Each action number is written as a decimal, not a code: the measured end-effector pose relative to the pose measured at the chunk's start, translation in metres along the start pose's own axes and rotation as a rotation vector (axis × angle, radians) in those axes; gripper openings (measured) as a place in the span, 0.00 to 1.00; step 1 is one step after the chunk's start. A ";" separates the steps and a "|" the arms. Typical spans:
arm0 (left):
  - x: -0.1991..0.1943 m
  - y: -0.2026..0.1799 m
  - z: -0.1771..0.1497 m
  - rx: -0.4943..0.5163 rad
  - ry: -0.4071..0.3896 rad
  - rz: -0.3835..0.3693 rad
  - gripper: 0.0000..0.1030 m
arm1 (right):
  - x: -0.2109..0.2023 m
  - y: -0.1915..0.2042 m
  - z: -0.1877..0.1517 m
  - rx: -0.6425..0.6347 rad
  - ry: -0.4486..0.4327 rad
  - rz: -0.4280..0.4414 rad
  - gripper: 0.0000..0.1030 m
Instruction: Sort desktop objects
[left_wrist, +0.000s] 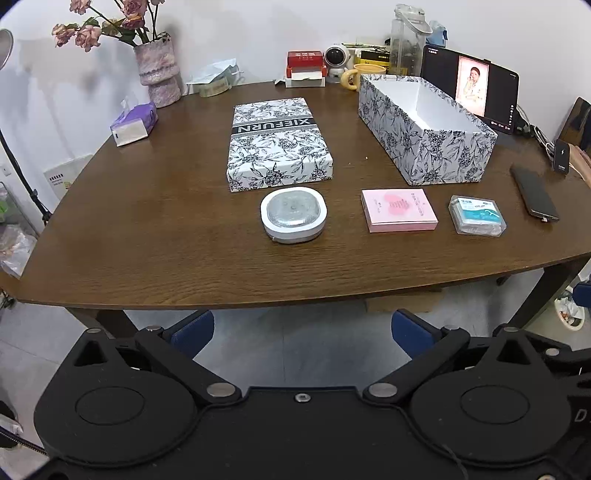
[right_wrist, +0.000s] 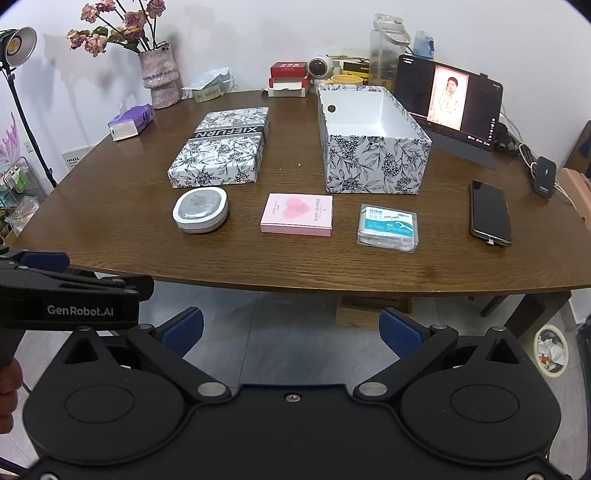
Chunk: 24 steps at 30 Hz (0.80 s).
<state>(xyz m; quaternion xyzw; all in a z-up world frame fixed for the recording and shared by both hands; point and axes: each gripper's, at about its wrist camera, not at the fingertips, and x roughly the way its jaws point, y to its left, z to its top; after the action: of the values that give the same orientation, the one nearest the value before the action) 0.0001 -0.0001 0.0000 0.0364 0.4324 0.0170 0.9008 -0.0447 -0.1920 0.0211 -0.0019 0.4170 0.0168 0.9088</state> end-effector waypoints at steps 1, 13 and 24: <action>0.000 0.000 0.000 0.000 0.001 -0.005 1.00 | 0.000 0.000 0.000 0.001 0.000 0.000 1.00; 0.002 -0.005 0.002 -0.006 0.009 -0.056 0.99 | 0.000 -0.005 0.002 0.007 -0.003 -0.003 1.00; 0.000 -0.006 0.004 -0.009 -0.019 -0.043 1.00 | 0.001 -0.007 0.001 0.021 0.002 -0.002 1.00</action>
<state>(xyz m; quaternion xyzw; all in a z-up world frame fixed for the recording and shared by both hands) 0.0032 -0.0063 0.0023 0.0231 0.4245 -0.0006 0.9051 -0.0429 -0.1985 0.0212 0.0073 0.4181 0.0116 0.9083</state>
